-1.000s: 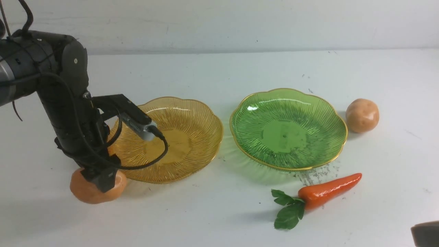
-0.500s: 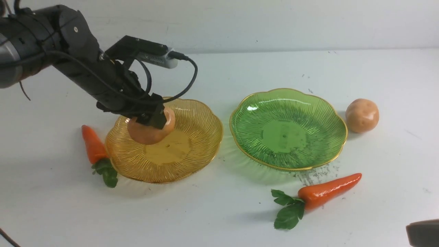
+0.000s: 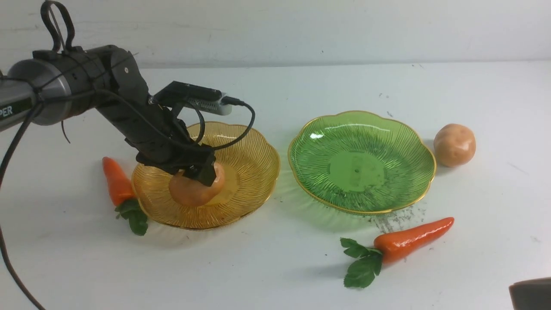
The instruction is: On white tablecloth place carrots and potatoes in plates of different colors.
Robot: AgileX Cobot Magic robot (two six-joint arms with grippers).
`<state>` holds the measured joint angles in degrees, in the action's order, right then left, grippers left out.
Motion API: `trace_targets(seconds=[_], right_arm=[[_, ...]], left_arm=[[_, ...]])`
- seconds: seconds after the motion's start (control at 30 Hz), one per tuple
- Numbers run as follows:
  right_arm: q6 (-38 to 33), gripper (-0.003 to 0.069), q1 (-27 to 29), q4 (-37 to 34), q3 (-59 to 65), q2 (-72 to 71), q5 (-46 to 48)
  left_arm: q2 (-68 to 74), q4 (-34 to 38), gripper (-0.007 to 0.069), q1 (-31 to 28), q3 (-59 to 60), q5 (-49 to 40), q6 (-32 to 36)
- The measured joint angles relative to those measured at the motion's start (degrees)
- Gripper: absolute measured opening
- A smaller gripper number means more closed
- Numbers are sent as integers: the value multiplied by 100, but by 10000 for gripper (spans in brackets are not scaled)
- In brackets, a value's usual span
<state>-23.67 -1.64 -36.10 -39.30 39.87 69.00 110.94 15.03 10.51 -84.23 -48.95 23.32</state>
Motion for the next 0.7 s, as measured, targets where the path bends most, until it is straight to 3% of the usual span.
trace_targets(seconds=[0.13, 0.33, 0.43, 0.53, 0.6, 0.63, 0.7], right_arm=[[0, -15, 0, 0, 0, 0, 0], [0, -15, 0, -6, 0, 0, 24], [0, -15, 0, -6, 0, 0, 24], [0, -15, 0, -6, 0, 0, 24], [0, -15, 0, -11, 0, 0, 24], [0, -15, 0, -11, 0, 0, 24], [0, -15, 0, -11, 0, 0, 24]], left_arm=[[0, 0, 683, 0, -154, -112, -10], [0, -39, 681, 0, -445, -508, -157], [0, -115, 638, 0, -791, -902, -297], [0, -479, 359, 0, -1688, -1865, -772], [-83, -834, 162, 0, -1945, -2005, -1041], [-149, -989, 94, 0, -1980, -2027, -1184], [-404, -1283, 27, -30, -1926, -2095, -1596]])
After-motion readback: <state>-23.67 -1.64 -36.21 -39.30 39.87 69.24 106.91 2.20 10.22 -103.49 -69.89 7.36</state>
